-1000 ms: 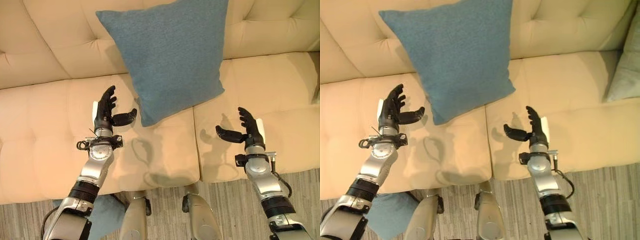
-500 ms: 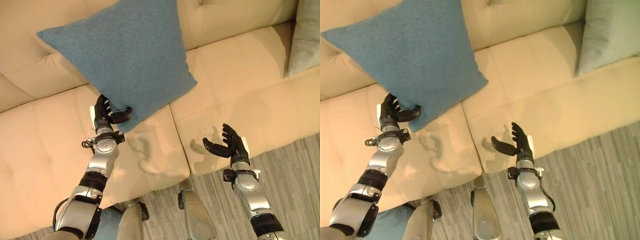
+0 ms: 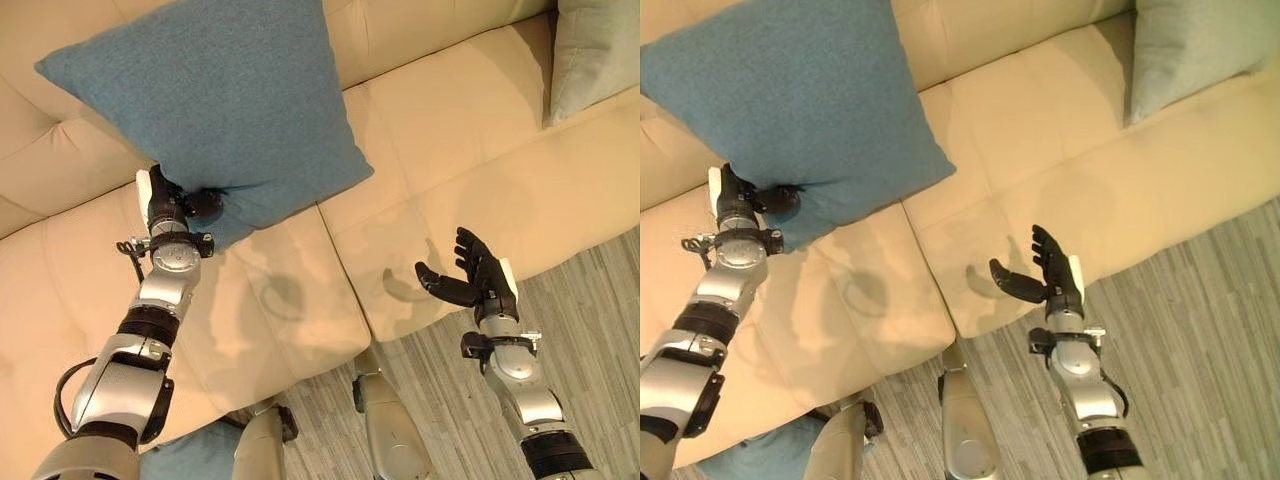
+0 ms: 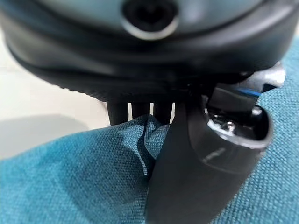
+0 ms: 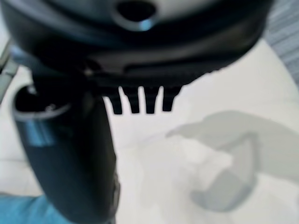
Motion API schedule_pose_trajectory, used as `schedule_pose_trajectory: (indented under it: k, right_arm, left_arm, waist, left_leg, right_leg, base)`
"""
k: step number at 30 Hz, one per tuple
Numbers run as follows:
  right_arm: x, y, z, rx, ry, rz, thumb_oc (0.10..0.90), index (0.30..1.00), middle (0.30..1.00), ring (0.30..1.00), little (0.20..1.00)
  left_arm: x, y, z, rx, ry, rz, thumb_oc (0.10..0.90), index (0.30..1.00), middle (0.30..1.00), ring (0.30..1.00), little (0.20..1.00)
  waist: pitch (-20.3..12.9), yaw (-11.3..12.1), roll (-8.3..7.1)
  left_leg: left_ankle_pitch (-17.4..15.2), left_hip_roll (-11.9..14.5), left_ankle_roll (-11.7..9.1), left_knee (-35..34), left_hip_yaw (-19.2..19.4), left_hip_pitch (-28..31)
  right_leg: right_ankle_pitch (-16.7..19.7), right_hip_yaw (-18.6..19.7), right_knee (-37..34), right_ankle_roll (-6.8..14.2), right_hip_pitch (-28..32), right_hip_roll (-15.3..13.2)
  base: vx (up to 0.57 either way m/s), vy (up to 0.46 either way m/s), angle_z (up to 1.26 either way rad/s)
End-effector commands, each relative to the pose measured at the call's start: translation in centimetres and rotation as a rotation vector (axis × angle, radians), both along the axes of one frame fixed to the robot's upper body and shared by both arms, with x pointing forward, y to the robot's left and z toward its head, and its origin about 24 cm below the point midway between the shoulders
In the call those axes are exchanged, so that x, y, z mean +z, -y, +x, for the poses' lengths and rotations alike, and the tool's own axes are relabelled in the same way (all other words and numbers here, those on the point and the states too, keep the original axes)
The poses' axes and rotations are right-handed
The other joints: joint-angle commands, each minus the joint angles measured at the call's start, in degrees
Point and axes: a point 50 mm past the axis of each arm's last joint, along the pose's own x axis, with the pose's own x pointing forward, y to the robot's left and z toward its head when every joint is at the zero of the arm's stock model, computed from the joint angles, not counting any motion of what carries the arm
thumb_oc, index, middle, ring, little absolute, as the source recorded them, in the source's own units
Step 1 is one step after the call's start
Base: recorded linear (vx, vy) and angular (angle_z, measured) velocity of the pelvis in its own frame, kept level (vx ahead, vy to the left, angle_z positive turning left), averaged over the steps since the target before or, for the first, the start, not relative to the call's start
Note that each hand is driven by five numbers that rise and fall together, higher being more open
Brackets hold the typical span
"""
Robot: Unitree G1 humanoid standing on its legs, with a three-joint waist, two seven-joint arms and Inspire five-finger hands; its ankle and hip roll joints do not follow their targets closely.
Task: Pick up all the scattered cushions and arrange them neatly on the sofa.
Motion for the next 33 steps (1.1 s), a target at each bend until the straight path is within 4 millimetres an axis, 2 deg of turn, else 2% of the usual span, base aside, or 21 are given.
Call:
schedule_pose_trajectory:
  k: [1,3,4,5,6,11,13,16,20,22,23,24,28,29,30,31,32,33]
  right_arm:
    - [2.5,1.4,-1.0,0.001,0.144,-0.054,0.800,0.900,0.900,0.900,0.900]
    - [3.0,1.9,-0.8,-0.013,0.160,-0.059,0.800,0.900,0.900,0.900,0.900]
    - [3.3,1.9,-0.8,-0.013,0.173,-0.053,0.800,0.900,0.900,0.900,0.900]
    - [3.5,2.0,-0.7,-0.013,0.180,-0.054,0.800,0.900,0.900,0.900,0.900]
    - [3.6,2.1,-0.7,-0.013,0.188,-0.054,0.800,0.900,0.900,0.900,0.900]
    - [4.0,2.2,-0.6,-0.003,0.196,-0.064,0.800,0.900,0.900,0.900,0.900]
    - [3.7,2.0,-0.7,0.007,0.184,-0.074,0.800,0.900,0.900,0.900,0.900]
    - [3.3,1.8,-0.8,0.014,0.170,-0.070,0.800,0.900,0.900,0.900,0.900]
    - [2.2,1.3,-1.1,0.033,0.122,-0.055,0.800,0.900,0.900,0.900,0.900]
    - [1.6,0.8,-1.3,0.054,0.090,-0.064,0.800,0.900,0.900,0.900,0.900]
    - [0.9,0.6,-1.6,0.065,0.058,-0.072,0.800,0.900,0.900,0.900,0.900]
    - [0.9,0.6,-1.6,0.066,0.057,-0.072,0.800,0.900,0.900,0.900,0.900]
    - [-0.3,0.2,-2.4,0.082,0.003,-0.074,0.800,0.900,0.900,0.900,0.900]
    - [-0.3,0.2,-2.4,0.082,0.002,-0.074,0.800,0.900,0.900,0.900,0.900]
    - [-0.8,0.3,-2.8,0.076,-0.025,-0.073,0.800,0.900,0.900,0.900,0.900]
    - [-0.8,0.3,-2.8,0.076,-0.025,-0.073,0.800,0.900,0.900,0.900,0.900]
    - [-1.4,0.6,-3.1,0.068,-0.056,-0.077,0.800,0.900,0.900,0.900,0.900]
    - [-1.4,0.6,-3.1,0.068,-0.056,-0.077,0.800,0.900,0.900,0.900,0.900]
  left_arm:
    - [8.9,0.2,0.7,0.010,0.297,0.146,0.400,0.300,0.300,0.300,0.300]
    - [8.9,0.6,0.7,-0.005,0.291,0.178,0.400,0.300,0.300,0.300,0.300]
    - [8.7,0.7,0.8,-0.009,0.281,0.195,0.419,0.328,0.328,0.328,0.328]
    - [8.5,0.9,0.9,-0.012,0.271,0.205,0.667,0.700,0.700,0.700,0.700]
    - [8.6,0.8,1.0,-0.009,0.262,0.219,0.800,0.900,0.900,0.900,0.900]
    - [9.6,0.1,1.1,0.028,0.262,0.247,0.800,0.900,0.900,0.900,0.900]
    - [10.8,-0.2,1.0,0.037,0.296,0.241,0.800,0.900,0.900,0.900,0.900]
    - [10.9,-0.2,0.9,0.028,0.303,0.234,0.800,0.900,0.900,0.900,0.900]
    - [8.9,-0.6,0.6,-0.025,0.247,0.212,0.800,0.900,0.900,0.900,0.900]
    - [7.3,-1.3,0.3,-0.011,0.209,0.179,0.800,0.900,0.900,0.900,0.900]
    - [5.7,-2.0,0.0,0.008,0.180,0.135,0.800,0.900,0.900,0.900,0.900]
    - [5.7,-2.0,0.0,0.008,0.180,0.135,0.800,0.900,0.900,0.900,0.900]
    - [2.0,-3.3,-1.6,0.031,0.128,0.057,0.800,0.900,0.900,0.900,0.900]
    - [2.0,-3.3,-1.7,0.032,0.127,0.057,0.800,0.900,0.900,0.900,0.900]
    - [-0.5,-3.6,-2.7,0.023,0.095,-0.017,0.800,0.900,0.900,0.900,0.900]
    - [-0.5,-3.6,-2.7,0.024,0.094,-0.018,0.800,0.900,0.900,0.900,0.900]
    - [-2.5,-3.6,-3.8,0.003,0.062,-0.047,0.800,0.900,0.900,0.900,0.900]
    - [-2.5,-3.6,-3.9,0.004,0.061,-0.047,0.800,0.900,0.900,0.900,0.900]
  waist:
    - [-6.24,0.05,0.97]
    - [-6.02,0.18,0.99]
    - [-5.97,0.24,0.94]
    - [-5.98,0.26,0.90]
    - [-5.97,0.28,0.83]
    - [-5.74,0.05,0.51]
    - [-5.62,-0.05,0.30]
    - [-5.59,0.06,0.33]
    - [-5.92,0.84,0.71]
    - [-6.29,1.20,0.84]
    - [-6.63,1.53,0.84]
    - [-6.64,1.48,0.87]
    - [-7.50,2.74,0.95]
    - [-7.50,2.68,0.98]
    - [-7.99,3.43,1.08]
    - [-8.00,3.37,1.11]
    - [-8.52,4.09,1.22]
    - [-8.53,4.03,1.24]
  left_leg:
    - [-6.34,-1.41,0.02,0.30,-2.49,1.15]
    - [-6.22,-1.47,-0.01,0.30,-2.81,1.17]
    - [-6.24,-1.50,0.01,0.30,-2.88,1.19]
    - [-6.24,-1.50,0.02,0.30,-3.01,1.19]
    - [-6.23,-1.51,0.02,0.30,-3.10,1.19]
    - [-6.22,-1.48,-0.04,0.30,-3.12,1.18]
    - [-6.24,-1.45,-0.07,0.30,-3.28,1.09]
    - [-6.24,-1.46,-0.07,0.30,-3.32,1.29]
    - [-6.17,-1.41,-0.05,0.30,-3.52,2.49]
    - [-6.20,-1.36,-0.15,0.30,-3.49,3.15]
    - [-6.28,-1.36,-0.24,0.30,-3.65,3.75]
    - [-6.29,-1.36,-0.24,0.30,-3.67,3.77]
    - [-6.27,-1.13,-0.62,0.30,-4.03,5.61]
    - [-6.28,-1.13,-0.62,0.30,-4.05,5.65]
    - [-6.18,-0.98,-0.82,0.30,-4.52,6.72]
    - [-6.19,-0.97,-0.83,0.30,-4.55,6.76]
    - [-6.06,-0.88,-1.04,0.30,-4.92,7.69]
    - [-6.07,-0.88,-1.05,0.30,-4.95,7.72]
  right_leg:
    - [-13.75,-3.08,8.26,0.69,-0.16,3.06]
    - [-13.76,-3.33,8.08,0.65,0.18,3.09]
    - [-13.78,-3.32,8.06,0.64,0.27,3.11]
    - [-13.82,-3.34,8.02,0.60,0.37,3.08]
    - [-13.83,-3.37,8.04,0.60,0.40,3.11]
    - [-13.94,-3.39,8.38,0.55,0.19,3.14]
    - [-13.92,-3.46,8.53,0.57,0.06,3.14]
    - [-13.87,-3.50,8.51,0.58,0.28,3.14]
    - [-14.58,-3.52,9.29,0.31,1.31,3.18]
    - [-15.10,-3.69,9.79,0.22,1.95,3.19]
    - [-15.56,-3.84,10.21,0.05,2.51,3.33]
    - [-15.57,-3.86,10.21,0.05,2.54,3.32]
    - [-16.57,-4.91,10.58,-0.33,4.95,3.40]
    - [-16.58,-4.94,10.56,-0.34,5.02,3.40]
    - [-17.07,-5.47,10.59,-0.49,6.59,3.46]
    - [-17.07,-5.50,10.56,-0.50,6.66,3.46]
    - [-17.50,-6.00,10.62,-0.73,7.88,3.62]
    - [-17.51,-6.03,10.60,-0.73,7.94,3.62]
  base:
    - [0.00,0.000,0.00]
    - [0.00,-0.018,0.03]
    - [0.00,0.000,0.00]
    - [0.00,0.000,0.00]
    - [0.00,0.001,0.04]
    - [-0.01,0.003,0.07]
    - [0.00,0.000,0.00]
    - [0.00,0.000,0.00]
    - [0.00,0.000,0.00]
    - [0.00,0.000,0.00]
    - [0.00,0.000,0.00]
    - [0.01,-0.018,0.04]
    - [0.01,-0.021,0.05]
    - [0.01,-0.029,0.09]
    - [0.01,-0.019,0.12]
    - [0.00,-0.042,0.19]
    - [-0.01,-0.023,0.15]
    - [-0.03,-0.042,0.19]
